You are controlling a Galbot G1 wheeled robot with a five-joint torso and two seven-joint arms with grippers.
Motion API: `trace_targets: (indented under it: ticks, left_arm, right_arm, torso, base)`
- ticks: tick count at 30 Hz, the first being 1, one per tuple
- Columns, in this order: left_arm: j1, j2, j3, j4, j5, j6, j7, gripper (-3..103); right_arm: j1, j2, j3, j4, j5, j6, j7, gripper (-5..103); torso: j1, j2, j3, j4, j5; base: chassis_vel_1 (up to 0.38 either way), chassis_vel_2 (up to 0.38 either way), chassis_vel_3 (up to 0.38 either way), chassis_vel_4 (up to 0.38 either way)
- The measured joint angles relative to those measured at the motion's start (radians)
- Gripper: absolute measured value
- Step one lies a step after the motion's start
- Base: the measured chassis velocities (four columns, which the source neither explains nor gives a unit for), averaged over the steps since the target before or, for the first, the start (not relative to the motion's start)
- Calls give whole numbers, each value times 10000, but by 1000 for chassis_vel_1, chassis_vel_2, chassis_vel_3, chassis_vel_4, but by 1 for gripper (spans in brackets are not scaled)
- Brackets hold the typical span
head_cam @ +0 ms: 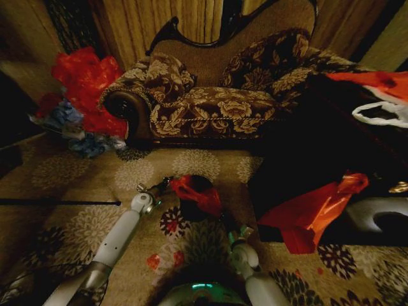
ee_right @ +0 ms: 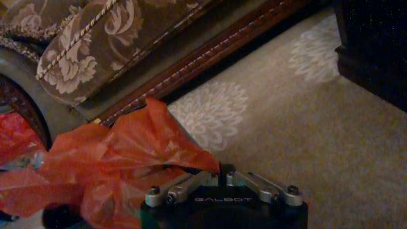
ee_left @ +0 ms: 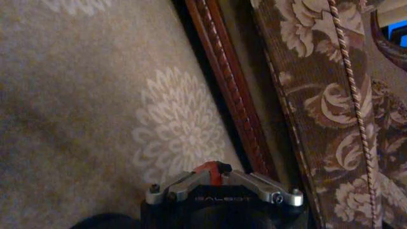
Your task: Place a garbage bag over the trash bin.
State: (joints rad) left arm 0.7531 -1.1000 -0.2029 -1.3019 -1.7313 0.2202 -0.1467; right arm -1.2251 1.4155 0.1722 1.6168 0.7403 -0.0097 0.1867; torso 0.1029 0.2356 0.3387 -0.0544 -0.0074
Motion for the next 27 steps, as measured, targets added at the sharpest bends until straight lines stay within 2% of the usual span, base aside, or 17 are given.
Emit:
trace_targets:
  ticks: [3, 6, 12, 18, 21, 27]
  left_arm:
    - [424, 364, -161, -513, -77, 6, -23, 0]
    - [1079, 1068, -336, -1520, -353, 58, -58, 0]
    - [1719, 1467, -357, -1888, -291, 123, 20, 0]
    - [1759, 1264, -215, -1238, 107, 110, 196, 0]
    - [1363, 976, -81, -402, 438, 44, 396, 0]
    - [817, 587, 40, 295, 736, -46, 621, 0]
  right_arm:
    - [-576, -46, -63, 607, -14, -27, -12, 0]
    - [-1299, -205, -168, 1324, -51, -134, -45, 0]
    - [-1405, -71, -275, 752, -409, -160, -235, 0]
    - [-1122, 74, -212, -213, -688, -213, -395, 0]
    - [-790, 76, -103, -782, -784, -240, -468, 0]
    - [-323, 82, 6, -1203, -802, -102, -538, 0]
  torso:
    - [-2, 0, -1, 1, 0]
    - [-4, 1, -3, 1, 1]
    - [-4, 0, -2, 3, -1]
    - [-4, 0, -2, 1, -2]
    - [-4, 0, -2, -1, 2]
    - [-2, 0, -1, 2, 2]
  base:
    - [0, 0, 0, 0]
    - [0, 0, 0, 0]
    - [0, 0, 0, 0]
    - [0, 0, 0, 0]
    - [0, 0, 0, 0]
    - [0, 0, 0, 0]
